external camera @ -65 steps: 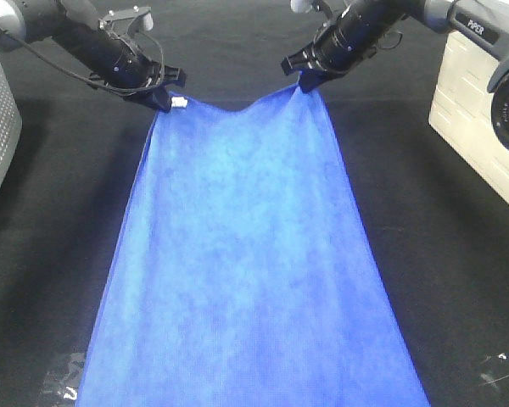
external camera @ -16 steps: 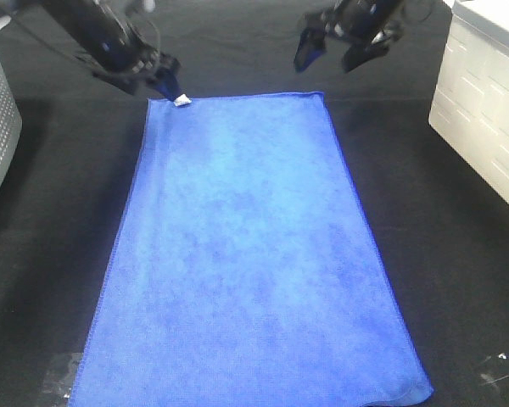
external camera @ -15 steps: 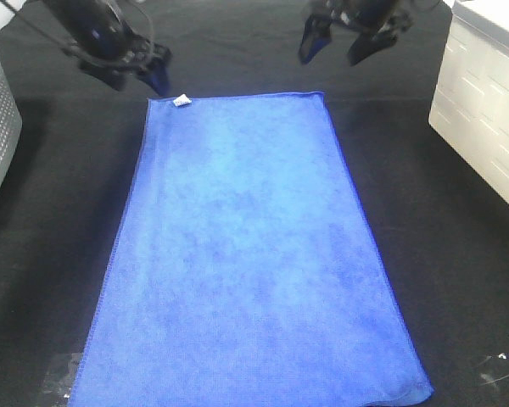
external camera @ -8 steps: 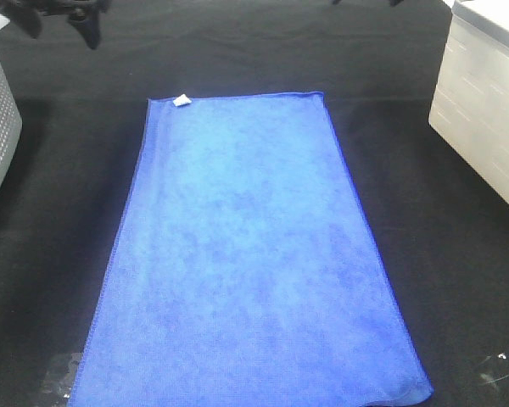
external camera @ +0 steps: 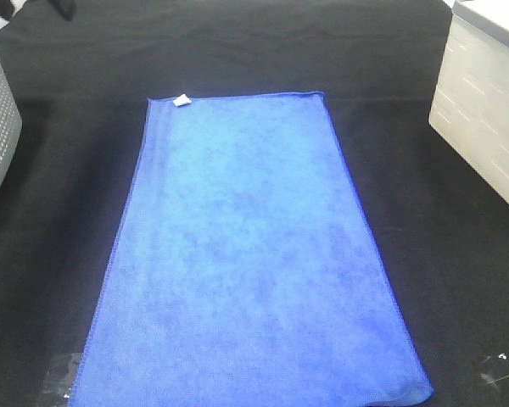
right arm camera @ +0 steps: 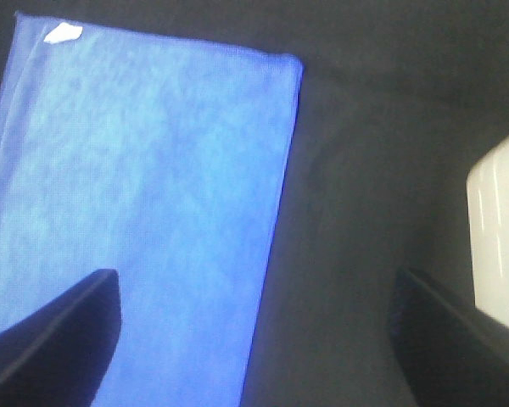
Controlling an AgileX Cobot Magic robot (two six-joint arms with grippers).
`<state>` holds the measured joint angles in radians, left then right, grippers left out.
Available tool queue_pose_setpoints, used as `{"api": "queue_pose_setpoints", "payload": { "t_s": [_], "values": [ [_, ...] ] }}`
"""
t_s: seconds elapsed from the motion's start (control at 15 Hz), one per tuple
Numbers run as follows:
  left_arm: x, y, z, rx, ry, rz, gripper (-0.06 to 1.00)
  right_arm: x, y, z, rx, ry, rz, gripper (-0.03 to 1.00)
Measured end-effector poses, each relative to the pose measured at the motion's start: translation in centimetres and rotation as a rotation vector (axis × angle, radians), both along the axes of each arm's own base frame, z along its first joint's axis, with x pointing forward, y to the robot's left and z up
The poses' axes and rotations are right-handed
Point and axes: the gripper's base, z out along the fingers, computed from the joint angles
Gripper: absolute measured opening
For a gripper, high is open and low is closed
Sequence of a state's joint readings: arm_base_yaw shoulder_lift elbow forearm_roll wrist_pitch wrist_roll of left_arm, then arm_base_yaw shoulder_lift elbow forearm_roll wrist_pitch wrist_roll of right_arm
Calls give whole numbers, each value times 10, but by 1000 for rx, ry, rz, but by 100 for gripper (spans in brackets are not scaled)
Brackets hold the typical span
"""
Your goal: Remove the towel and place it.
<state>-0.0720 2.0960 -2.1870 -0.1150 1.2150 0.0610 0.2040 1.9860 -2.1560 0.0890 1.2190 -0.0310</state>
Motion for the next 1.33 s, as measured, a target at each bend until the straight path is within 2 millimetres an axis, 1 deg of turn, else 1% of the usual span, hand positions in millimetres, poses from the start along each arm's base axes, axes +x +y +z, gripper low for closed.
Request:
{"api": "queue_pose_setpoints", "payload": {
  "t_s": [0.07, 0.13, 0.2, 0.27, 0.33, 0.4, 0.47, 0.6, 0.67, 0.73, 0.8, 1.0, 1.07, 1.13, 1.2, 1.33],
  "values": [
    [-12, 3, 3, 24, 15, 4, 75, -20, -4, 9, 4, 9, -4, 82],
    [-35, 6, 17, 44, 16, 3, 75, -54, -10, 25, 16, 11, -9, 81],
    [-53, 7, 29, 47, 7, 1, 75, -81, -16, 32, 18, 14, -9, 81],
    [-76, 9, 45, 45, -12, 2, 75, -104, -20, 33, 16, 26, -9, 81],
    [-98, 11, 52, 45, -20, 2, 75, -134, -26, 35, 17, 27, -9, 81],
    [-98, 11, 52, 45, -20, 2, 75, -134, -26, 35, 17, 27, -9, 81],
    [-120, 12, 61, 42, -53, 4, 75, -164, -33, 39, 20, 16, -9, 81],
    [-171, 16, 79, 37, -154, 12, 75, -217, -43, 33, 31, 9, -14, 81],
    [-194, 18, 81, 36, -183, 14, 75, -240, -48, 28, 34, 5, -15, 81],
    [-228, 21, 83, 34, -217, 17, 75, -278, -56, 26, 45, -45, -14, 81],
    [-250, 23, 83, 35, -240, 18, 75, -300, -60, 24, 53, -82, -13, 81],
    [-306, 32, 68, 100, -289, 32, 75, -361, -73, 23, 85, -230, -10, 81],
    [-328, 36, 60, 125, -328, 39, 75, -384, -78, 20, 98, -293, -8, 81],
    [-347, 38, 54, 132, -366, 43, 75, -397, -80, 17, 102, -327, -5, 81],
    [-361, 40, 47, 132, -390, 45, 75, -408, -83, 12, 100, -360, 3, 81],
    [-391, 42, 36, 130, -455, 50, 75, -425, -86, 0, 78, -412, 34, 81]
  ]
}}
